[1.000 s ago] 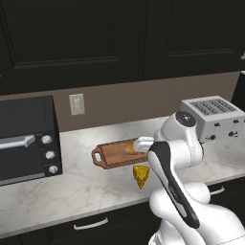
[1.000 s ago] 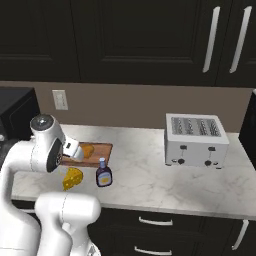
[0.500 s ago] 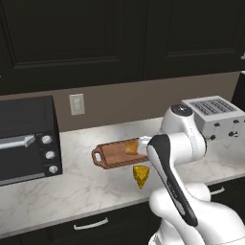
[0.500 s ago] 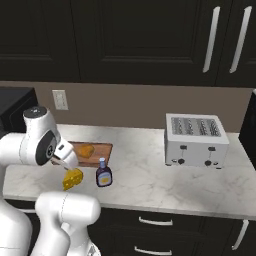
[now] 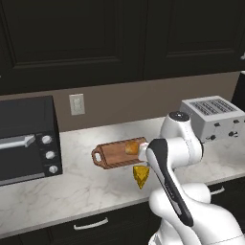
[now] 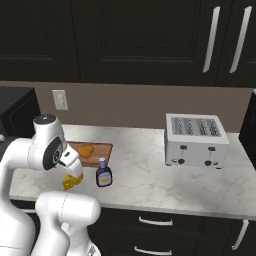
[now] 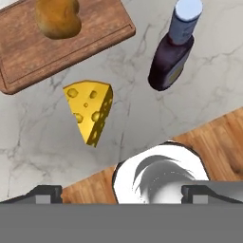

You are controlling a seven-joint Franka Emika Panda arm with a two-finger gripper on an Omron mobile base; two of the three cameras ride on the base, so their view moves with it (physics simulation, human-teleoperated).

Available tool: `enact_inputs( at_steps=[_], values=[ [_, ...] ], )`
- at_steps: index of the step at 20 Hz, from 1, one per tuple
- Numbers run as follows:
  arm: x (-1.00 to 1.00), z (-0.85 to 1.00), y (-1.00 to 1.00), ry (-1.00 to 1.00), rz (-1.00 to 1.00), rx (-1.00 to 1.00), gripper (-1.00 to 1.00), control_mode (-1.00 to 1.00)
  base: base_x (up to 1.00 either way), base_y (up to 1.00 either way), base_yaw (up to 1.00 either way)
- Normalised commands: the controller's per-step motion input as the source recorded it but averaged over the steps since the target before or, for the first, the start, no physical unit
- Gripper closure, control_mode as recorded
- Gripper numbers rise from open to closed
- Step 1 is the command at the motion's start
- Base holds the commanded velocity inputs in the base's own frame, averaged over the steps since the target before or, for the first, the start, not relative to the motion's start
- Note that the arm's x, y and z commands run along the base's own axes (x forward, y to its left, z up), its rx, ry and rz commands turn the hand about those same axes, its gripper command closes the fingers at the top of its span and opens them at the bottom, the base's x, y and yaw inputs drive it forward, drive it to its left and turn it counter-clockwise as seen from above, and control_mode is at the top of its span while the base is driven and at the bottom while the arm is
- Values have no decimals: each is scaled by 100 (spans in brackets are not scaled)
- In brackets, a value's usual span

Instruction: Retrieve the reheated potato from the microwave, then place the potato, cheese, and condiment on the cutting board.

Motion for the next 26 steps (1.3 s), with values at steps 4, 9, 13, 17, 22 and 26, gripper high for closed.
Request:
enact_inputs(
  at_steps=[4,9,13,17,22,26],
  values=[
    [0,-25,10,0,0,0,-100,-100,0,0,0],
    [13,-23,17,0,0,0,-100,-100,0,0,0],
    [25,-23,12,0,0,0,-100,-100,0,0,0],
    [28,-30,2,0,0,0,-100,-100,0,0,0],
    [22,-28,0,0,0,0,-100,-100,0,0,0],
    [10,-21,6,0,0,0,-100,-100,0,0,0]
  ],
)
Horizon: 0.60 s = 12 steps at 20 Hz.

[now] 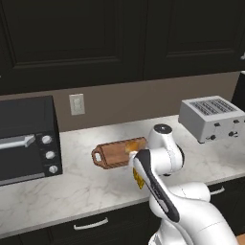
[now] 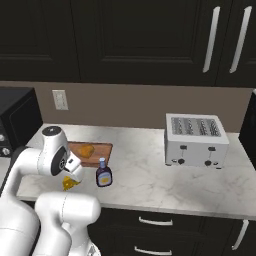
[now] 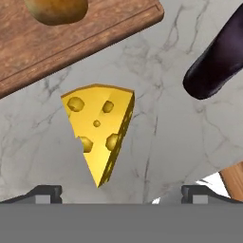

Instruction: Retrieve the reheated potato from the microwave, then place the potato, cheese, and condiment on the cutting board.

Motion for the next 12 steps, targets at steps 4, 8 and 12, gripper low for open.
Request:
enact_inputs(
  at_steps=[4,8,12],
  values=[
    [12,-23,8,0,0,0,-100,-100,0,0,0],
    [19,-31,4,0,0,-2,-100,-100,0,0,0],
    [15,-40,0,0,0,-5,-100,-100,0,0,0]
  ],
)
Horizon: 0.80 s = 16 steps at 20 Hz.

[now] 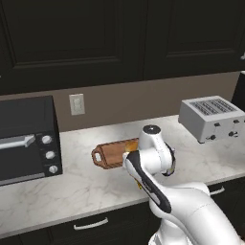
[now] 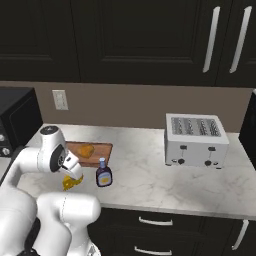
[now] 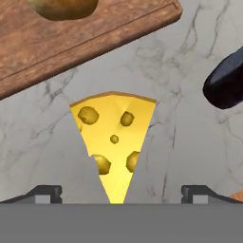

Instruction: Retrieve the reheated potato from the microwave, then place the potato, cheese, and condiment on the cutting board.

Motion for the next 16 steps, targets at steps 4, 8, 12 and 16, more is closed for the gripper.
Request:
enact_inputs(
  at_steps=[4,8,12,16],
  values=[
    [14,-40,0,0,0,-4,-100,-100,0,0,0],
    [8,-37,-17,0,0,-2,-100,-100,0,0,0],
    [0,-28,-44,0,0,0,-100,-100,0,0,0],
    [0,-38,-44,0,0,0,-100,-100,0,0,0]
  ],
)
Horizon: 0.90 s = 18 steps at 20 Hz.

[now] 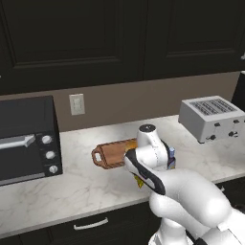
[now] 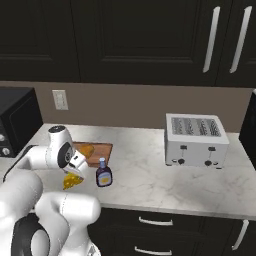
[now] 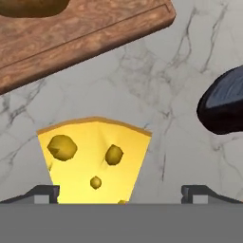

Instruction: Retrieve the reheated potato from the microwave, then place the potato, cheese, and condiment on the cutting board.

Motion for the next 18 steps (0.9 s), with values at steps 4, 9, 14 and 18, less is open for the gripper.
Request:
enact_inputs(
  at_steps=[4,9,14,18],
  values=[
    [0,-63,-18,0,0,0,-100,-100,0,0,0],
    [-4,-71,0,0,0,0,-100,-100,0,0,0],
    [-14,-73,0,0,0,0,-100,-100,0,0,0],
    [-2,-31,0,0,0,0,100,-100,0,0,0]
  ],
)
